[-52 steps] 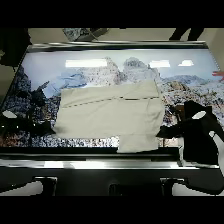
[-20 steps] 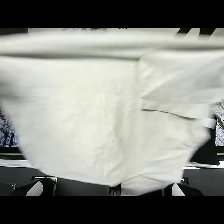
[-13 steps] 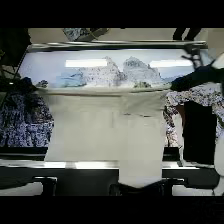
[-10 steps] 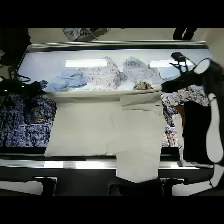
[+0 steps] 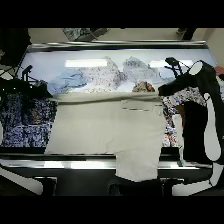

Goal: Fold the shirts.

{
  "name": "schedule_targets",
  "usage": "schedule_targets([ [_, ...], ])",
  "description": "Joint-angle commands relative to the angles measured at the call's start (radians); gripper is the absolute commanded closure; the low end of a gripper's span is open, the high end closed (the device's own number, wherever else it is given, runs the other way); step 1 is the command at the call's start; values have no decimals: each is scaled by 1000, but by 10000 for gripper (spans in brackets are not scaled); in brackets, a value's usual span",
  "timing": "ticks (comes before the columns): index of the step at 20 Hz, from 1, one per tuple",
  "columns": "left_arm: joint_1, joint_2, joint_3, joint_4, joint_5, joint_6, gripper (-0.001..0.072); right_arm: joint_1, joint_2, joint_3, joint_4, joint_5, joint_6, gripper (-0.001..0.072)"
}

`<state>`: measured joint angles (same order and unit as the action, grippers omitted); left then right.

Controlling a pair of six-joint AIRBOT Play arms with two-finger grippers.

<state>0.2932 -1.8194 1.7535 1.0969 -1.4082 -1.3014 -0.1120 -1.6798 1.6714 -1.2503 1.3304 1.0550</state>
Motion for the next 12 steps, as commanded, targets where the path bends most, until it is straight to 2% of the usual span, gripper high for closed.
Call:
schedule_targets([
  [1, 5, -3, -4, 157, -243, -37, 684, -3, 83, -102, -153, 265, 26, 667],
  [4, 9, -4, -81, 160, -260, -37, 684, -1, 105, -296, -55, 157, 41, 667],
  [7, 0, -5, -165, 164, -248, -33, 684, -1, 104, -398, 32, 23, 52, 667],
  [12, -1, -5, -204, 214, -228, -30, 684, -1, 104, -446, 27, 31, 69, 666],
])
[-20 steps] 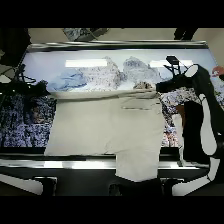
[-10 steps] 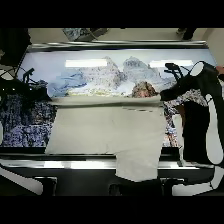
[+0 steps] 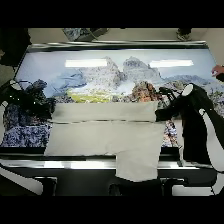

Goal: Fold the shirts.

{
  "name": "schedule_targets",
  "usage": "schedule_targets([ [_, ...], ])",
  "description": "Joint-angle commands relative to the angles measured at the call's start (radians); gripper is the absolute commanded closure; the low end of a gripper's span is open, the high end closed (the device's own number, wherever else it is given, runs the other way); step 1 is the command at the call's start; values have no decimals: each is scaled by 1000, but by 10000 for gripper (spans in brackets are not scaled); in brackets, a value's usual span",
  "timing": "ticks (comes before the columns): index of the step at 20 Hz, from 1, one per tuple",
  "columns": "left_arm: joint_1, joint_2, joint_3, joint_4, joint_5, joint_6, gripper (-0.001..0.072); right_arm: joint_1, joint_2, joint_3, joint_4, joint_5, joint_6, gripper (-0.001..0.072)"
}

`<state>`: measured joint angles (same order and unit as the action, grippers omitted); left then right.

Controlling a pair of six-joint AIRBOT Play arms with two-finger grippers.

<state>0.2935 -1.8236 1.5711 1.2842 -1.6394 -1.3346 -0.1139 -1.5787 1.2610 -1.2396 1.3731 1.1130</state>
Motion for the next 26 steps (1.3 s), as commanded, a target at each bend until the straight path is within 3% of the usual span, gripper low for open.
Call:
schedule_targets([
  [1, -2, -1, -22, 26, 11, 3, 683, 1, 3, -36, 16, -13, 16, 665],
  [2, -3, -1, -22, 21, 13, 3, 675, 1, 3, -35, 17, -18, 31, 663],
  [3, -2, 0, -21, 14, 12, 2, 543, 0, 3, -35, 22, -25, 45, 569],
  [4, 2, 2, -16, 15, 2, -14, 292, -5, 8, -30, 35, -33, 43, 392],
  [5, 10, 11, -9, 14, -12, -28, 246, -14, 19, -14, 36, 2, 19, 337],
  [7, 36, 66, -6, 19, -46, -31, 273, -65, 65, 23, 30, 135, -40, 276],
  [9, 72, 151, -55, 29, -43, -57, 272, -150, 137, 21, -3, 238, -62, 276],
  [12, 141, 322, -332, 86, 14, -42, 275, -208, 258, -53, -25, 209, -87, 278],
  [16, 246, 494, -706, 104, 163, 46, 276, -207, 357, -120, 6, 171, -138, 278],
  [19, 253, 512, -801, 101, 202, 105, 275, -207, 375, -121, 51, 161, -155, 278],
  [26, 230, 501, -872, 16, 274, 105, 276, -207, 375, -121, 57, 182, -160, 278],
])
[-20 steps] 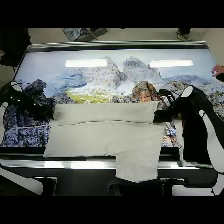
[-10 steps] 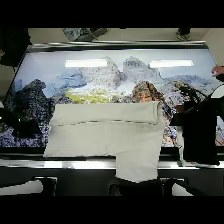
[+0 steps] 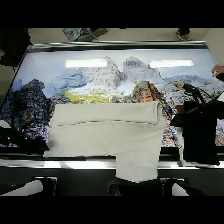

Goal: Fold the shirts.

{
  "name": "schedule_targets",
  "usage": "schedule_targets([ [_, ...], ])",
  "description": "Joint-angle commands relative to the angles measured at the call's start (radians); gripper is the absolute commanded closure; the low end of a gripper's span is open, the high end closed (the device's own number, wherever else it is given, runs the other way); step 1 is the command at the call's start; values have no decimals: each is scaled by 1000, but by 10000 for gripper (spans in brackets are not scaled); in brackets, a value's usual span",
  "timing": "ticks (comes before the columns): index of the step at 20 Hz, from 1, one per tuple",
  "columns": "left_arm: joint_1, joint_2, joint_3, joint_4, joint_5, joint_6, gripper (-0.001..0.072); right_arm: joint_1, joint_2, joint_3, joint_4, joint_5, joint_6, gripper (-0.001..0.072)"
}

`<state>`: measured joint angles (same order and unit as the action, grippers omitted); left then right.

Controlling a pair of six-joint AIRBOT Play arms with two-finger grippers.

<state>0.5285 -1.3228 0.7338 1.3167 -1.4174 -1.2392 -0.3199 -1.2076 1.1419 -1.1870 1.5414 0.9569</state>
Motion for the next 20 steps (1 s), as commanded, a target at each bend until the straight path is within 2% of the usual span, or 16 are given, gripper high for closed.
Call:
schedule_targets([
  [1, -6, 0, -42, -15, 48, 11, 277, -1, 3, -2, 0, 23, -4, 278],
  [4, -6, 0, -71, -16, 53, 10, 339, -1, 4, -2, -13, 40, -4, 278],
  [5, -6, 0, -82, -18, 55, 10, 444, -1, 6, -9, -14, 39, -4, 276],
  [8, -6, 1, -94, -24, 57, 10, 676, -1, 27, -95, -35, 37, -4, 258],
  [12, -6, 2, -93, -59, 73, 10, 679, -1, 108, -330, -37, 6, -21, 212],
  [16, -6, 5, -88, -128, 91, 40, 679, -1, 127, -581, 33, -54, -47, 210],
  [20, -6, 5, -88, -139, 90, 55, 679, -1, 127, -707, 50, -152, -24, 211],
])
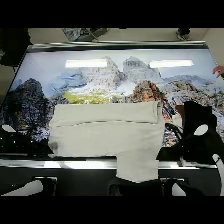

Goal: Fold the shirts.

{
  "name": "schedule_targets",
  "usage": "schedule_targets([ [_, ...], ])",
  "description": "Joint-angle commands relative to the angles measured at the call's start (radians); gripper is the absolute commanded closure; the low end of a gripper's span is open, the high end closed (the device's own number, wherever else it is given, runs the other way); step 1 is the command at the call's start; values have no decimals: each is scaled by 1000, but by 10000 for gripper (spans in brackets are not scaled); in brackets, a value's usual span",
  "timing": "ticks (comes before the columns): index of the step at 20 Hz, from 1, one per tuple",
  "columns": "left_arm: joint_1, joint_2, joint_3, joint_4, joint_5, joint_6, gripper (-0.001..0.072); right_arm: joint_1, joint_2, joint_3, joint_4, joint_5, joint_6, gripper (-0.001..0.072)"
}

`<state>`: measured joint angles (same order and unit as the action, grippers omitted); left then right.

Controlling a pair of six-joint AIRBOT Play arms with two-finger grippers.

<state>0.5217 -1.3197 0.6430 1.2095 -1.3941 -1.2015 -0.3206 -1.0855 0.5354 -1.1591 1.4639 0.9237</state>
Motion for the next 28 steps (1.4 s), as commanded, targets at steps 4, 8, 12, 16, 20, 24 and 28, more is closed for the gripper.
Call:
schedule_targets([
  [4, 0, 2, 3, -32, 67, 25, 679, 0, 5, -136, 59, -140, 43, 398],
  [8, 1, 23, 8, -32, 66, 55, 681, 0, 6, -109, 134, -116, -50, 665],
  [12, 0, 141, 105, -56, 18, 20, 684, 0, 67, 73, 137, -29, -32, 669],
  [16, -33, 142, 282, -140, 19, -47, 687, 0, 41, 341, 141, -35, 30, 669],
  [20, -138, -24, 516, -141, 68, -113, 686, 2, -136, 550, 207, -164, 34, 669],
  [24, -202, -282, 794, -145, 65, -188, 685, 2, -363, 673, 347, -299, 33, 669],
  [28, -241, -481, 955, -152, 40, -224, 684, 14, -523, 716, 452, -401, 31, 668],
])
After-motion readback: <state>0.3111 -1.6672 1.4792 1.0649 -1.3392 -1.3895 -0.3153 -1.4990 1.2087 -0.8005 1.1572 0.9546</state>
